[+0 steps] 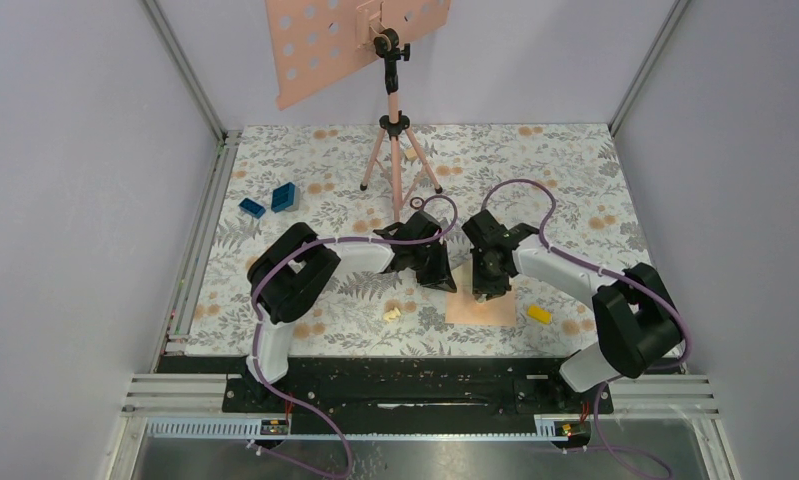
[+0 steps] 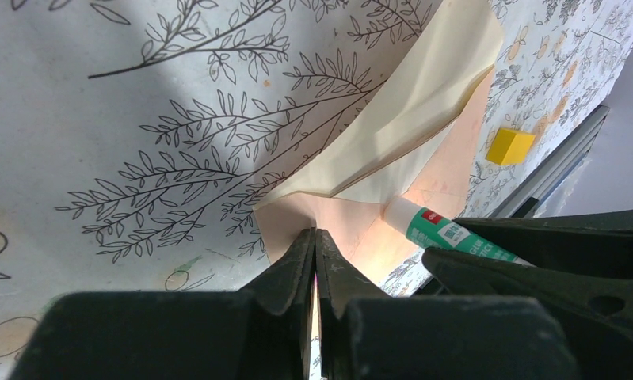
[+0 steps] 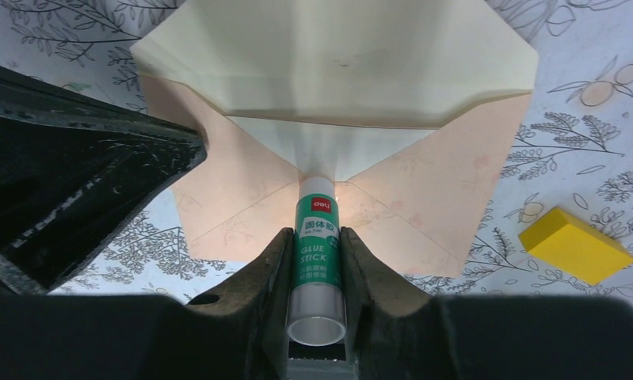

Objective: Place the letter into the envelope and seal it
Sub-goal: Paint the envelope at the center of the board.

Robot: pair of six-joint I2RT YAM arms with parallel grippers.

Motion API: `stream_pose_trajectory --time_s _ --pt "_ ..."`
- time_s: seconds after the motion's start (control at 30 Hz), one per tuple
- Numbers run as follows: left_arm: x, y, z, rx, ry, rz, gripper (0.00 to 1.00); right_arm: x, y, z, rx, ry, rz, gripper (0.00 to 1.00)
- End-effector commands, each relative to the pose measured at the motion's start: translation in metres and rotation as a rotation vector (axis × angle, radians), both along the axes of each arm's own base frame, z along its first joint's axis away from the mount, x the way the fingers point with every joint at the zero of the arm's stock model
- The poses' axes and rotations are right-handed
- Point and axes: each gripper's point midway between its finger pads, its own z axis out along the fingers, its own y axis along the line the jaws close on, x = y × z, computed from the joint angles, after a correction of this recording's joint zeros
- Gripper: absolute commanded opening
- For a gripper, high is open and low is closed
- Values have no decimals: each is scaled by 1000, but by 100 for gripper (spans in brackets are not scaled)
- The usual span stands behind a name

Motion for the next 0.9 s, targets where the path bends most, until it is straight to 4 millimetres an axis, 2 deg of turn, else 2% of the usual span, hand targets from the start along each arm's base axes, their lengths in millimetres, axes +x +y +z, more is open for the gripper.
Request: stream_pose_trajectory --time_s 0.0,0.17,0.27,0.43,0.67,0.73,0.87 --pt "-12 23 -24 95 30 5 3 -12 -37 -7 -138 13 -20 0" --pt "-12 26 -25 95 33 8 3 -16 -44 -5 -159 14 -26 0" --pt "-11 26 -25 94 35 10 3 -17 -41 -4 -139 15 -27 0" --pt "-12 25 -25 92 37 9 3 -13 -18 2 -84 2 -1 0" --pt "-12 26 -25 92 41 10 3 -9 25 4 -33 6 52 0" --pt "-13 26 -25 92 44 9 3 -7 29 5 -34 2 60 0" --pt "-12 26 -25 93 45 9 3 -8 22 4 -58 -8 57 0"
